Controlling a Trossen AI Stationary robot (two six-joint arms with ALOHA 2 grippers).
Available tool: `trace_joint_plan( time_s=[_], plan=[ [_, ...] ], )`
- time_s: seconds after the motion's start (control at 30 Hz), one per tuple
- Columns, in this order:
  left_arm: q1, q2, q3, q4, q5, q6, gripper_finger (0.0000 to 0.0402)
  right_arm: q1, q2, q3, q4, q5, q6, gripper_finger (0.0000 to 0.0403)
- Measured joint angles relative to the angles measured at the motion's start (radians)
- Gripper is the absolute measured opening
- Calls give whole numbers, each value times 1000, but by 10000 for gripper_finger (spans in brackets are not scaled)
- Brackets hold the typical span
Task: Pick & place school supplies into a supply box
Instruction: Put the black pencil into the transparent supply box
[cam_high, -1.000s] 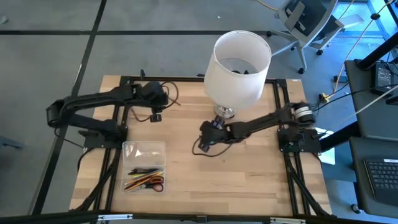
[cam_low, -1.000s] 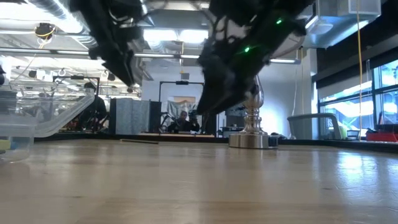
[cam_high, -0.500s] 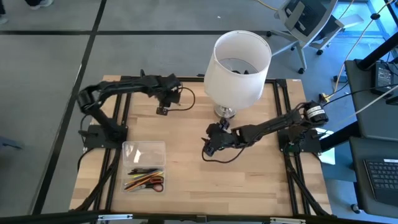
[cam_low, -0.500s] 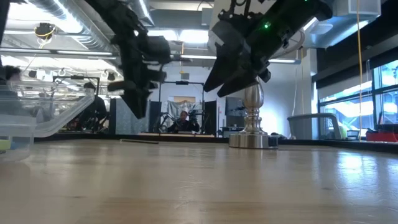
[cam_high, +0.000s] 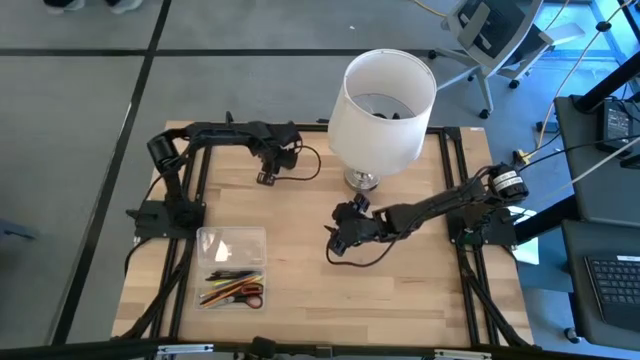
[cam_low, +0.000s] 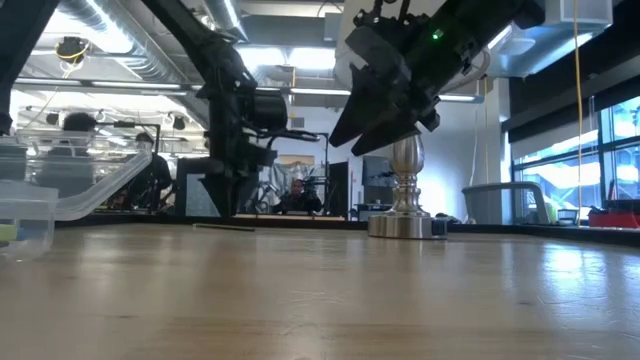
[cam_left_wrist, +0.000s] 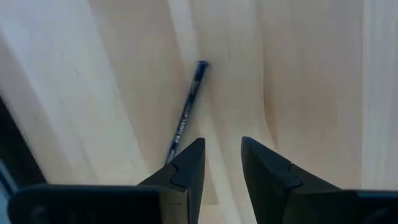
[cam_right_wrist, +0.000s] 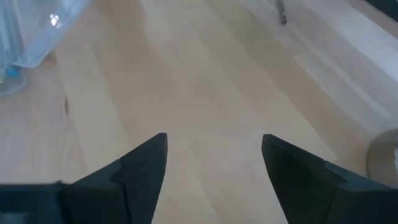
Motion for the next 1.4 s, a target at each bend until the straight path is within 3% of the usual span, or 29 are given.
trace_joint_plan(
  time_s=[0.33, 0.57, 0.87, 1.1, 1.4],
  plan=[
    [-14, 1, 0, 103, -107, -20, 100, 0, 1, 0, -20, 1, -2, 265],
    [-20, 1, 0, 112, -115, -186, 124, 0, 1, 0, -29, 1, 0, 265],
    [-20, 1, 0, 111, -114, -193, 178, 0, 1, 0, -35, 1, -4, 265],
    [-23, 1, 0, 129, -112, -217, 189, 0, 1, 0, -38, 0, -2, 265],
    [-23, 11, 0, 157, 52, -32, 174, 0, 1, 0, -38, 0, -1, 265]
  ],
)
